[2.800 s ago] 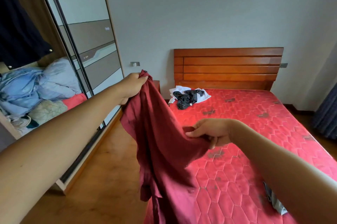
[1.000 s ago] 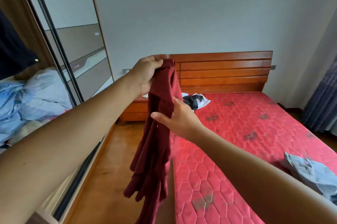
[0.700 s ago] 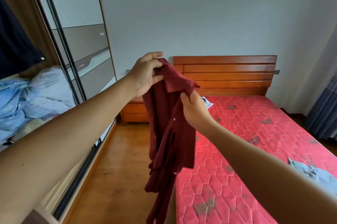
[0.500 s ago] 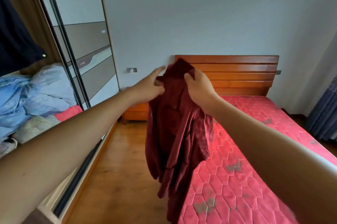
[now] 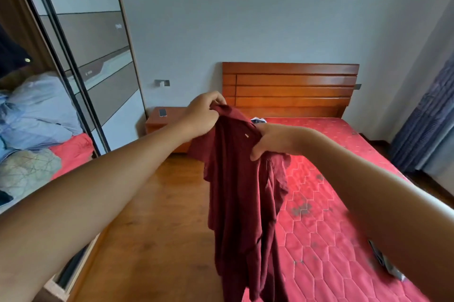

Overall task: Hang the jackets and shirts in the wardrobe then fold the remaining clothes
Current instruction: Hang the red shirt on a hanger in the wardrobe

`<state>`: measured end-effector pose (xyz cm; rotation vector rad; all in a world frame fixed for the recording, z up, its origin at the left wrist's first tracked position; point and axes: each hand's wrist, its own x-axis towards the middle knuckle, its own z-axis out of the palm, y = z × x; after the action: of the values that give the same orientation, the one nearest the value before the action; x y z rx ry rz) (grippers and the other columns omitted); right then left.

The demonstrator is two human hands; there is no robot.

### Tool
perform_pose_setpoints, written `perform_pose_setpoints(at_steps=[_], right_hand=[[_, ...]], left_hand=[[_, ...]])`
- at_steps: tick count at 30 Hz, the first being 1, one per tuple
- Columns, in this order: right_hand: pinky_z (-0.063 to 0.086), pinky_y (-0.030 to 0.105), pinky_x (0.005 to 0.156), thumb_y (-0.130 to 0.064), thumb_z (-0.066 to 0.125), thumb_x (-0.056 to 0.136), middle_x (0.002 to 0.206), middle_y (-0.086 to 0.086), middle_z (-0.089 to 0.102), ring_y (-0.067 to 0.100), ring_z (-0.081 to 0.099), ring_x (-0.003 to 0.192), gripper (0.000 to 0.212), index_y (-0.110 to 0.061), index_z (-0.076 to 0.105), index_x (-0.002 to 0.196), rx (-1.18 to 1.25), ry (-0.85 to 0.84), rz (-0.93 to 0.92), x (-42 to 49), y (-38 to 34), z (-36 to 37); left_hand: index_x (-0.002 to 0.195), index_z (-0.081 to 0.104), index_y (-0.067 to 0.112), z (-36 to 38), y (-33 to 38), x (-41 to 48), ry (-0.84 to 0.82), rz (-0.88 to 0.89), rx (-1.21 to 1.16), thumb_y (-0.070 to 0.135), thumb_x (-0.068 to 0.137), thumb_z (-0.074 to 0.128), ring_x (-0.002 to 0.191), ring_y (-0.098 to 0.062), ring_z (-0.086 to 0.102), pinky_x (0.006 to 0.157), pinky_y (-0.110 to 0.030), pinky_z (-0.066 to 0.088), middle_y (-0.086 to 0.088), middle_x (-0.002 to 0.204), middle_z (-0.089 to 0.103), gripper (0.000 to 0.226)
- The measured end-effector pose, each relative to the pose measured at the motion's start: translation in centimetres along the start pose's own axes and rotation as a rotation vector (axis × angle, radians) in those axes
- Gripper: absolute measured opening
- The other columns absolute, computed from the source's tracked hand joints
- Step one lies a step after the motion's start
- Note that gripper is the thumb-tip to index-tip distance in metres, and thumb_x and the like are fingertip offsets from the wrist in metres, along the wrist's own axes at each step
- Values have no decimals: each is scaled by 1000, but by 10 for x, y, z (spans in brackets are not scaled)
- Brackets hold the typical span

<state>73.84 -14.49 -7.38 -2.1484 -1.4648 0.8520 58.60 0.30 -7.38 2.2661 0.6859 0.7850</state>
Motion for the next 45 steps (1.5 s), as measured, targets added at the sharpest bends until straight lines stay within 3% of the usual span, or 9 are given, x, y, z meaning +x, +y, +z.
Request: perform_pose_setpoints(at_steps=[7, 15, 20, 25, 32, 36, 39, 42, 45], right_hand=[[57, 39, 89, -19, 83, 69, 110, 11, 71, 29, 67, 101, 48, -8, 68, 114, -520, -189, 277, 11, 75, 27], [53, 41, 73, -24, 54, 89, 97, 10, 71, 36, 66, 92, 8, -20, 60, 88, -556, 450, 20, 15, 70, 1], [39, 30, 63, -23, 72, 85, 73, -9, 53, 24, 57, 83, 33, -29, 44, 68, -383, 373, 26, 4, 49, -24], [40, 30, 63, -6, 78, 74, 92, -1, 61, 23, 60, 86, 41, -28, 47, 88, -348, 126, 66, -3, 47, -32], [46, 39, 63, -7, 58, 90, 114, 16, 59, 41, 67, 94, 31, -13, 52, 120, -892, 701, 110, 8, 64, -34], [46, 40, 63, -7, 50, 92, 108, 19, 58, 42, 65, 90, 22, -8, 54, 114, -683, 743, 200, 12, 76, -45], [44, 35, 65, -9, 48, 85, 94, 19, 65, 39, 62, 84, 9, -8, 53, 92, -335, 668, 123, 16, 72, -52], [40, 30, 54, -7, 46, 81, 82, 13, 66, 32, 61, 74, 15, -6, 60, 83, -105, 580, -2, 18, 53, -52], [42, 27, 52, 0, 44, 81, 76, 8, 64, 23, 59, 66, 21, -6, 63, 85, 57, 461, -145, 10, 23, -49]], left_hand=[[107, 58, 17, -11, -12, 11, 89, -150, 16, -3, 87, 34, 94, -19, 54, 73, -29, 40, -2, 101, 60, 37], [85, 65, 18, -20, -28, 2, -143, -247, -117, -5, 88, 34, 82, -20, 54, 75, -33, 41, -9, 85, 61, 39], [94, 69, 15, -24, -35, -2, -210, -189, 29, -4, 93, 45, 88, -18, 63, 77, -29, 48, -11, 98, 70, 31], [96, 63, 12, -43, -55, 2, -47, -123, 298, 3, 91, 43, 81, -30, 62, 73, -39, 48, -11, 87, 65, 22], [105, 63, 16, -43, -51, -14, -81, -60, 475, 3, 90, 46, 94, -32, 63, 85, -44, 52, -10, 99, 69, 27], [123, 69, 21, -37, -42, -20, -57, -158, 311, 11, 91, 48, 111, -22, 62, 99, -38, 49, -2, 119, 70, 39], [108, 72, 32, -31, -35, -25, -117, -186, 213, 43, 84, 62, 104, -14, 65, 95, -33, 50, 7, 107, 72, 28], [121, 64, 42, -19, -21, -33, -245, -178, 223, 79, 60, 72, 113, 1, 61, 107, -30, 45, 22, 119, 66, 72], [141, 49, 46, 2, -4, -34, -283, -185, 206, 86, 51, 75, 121, -4, 57, 111, -35, 44, 19, 139, 56, 102]])
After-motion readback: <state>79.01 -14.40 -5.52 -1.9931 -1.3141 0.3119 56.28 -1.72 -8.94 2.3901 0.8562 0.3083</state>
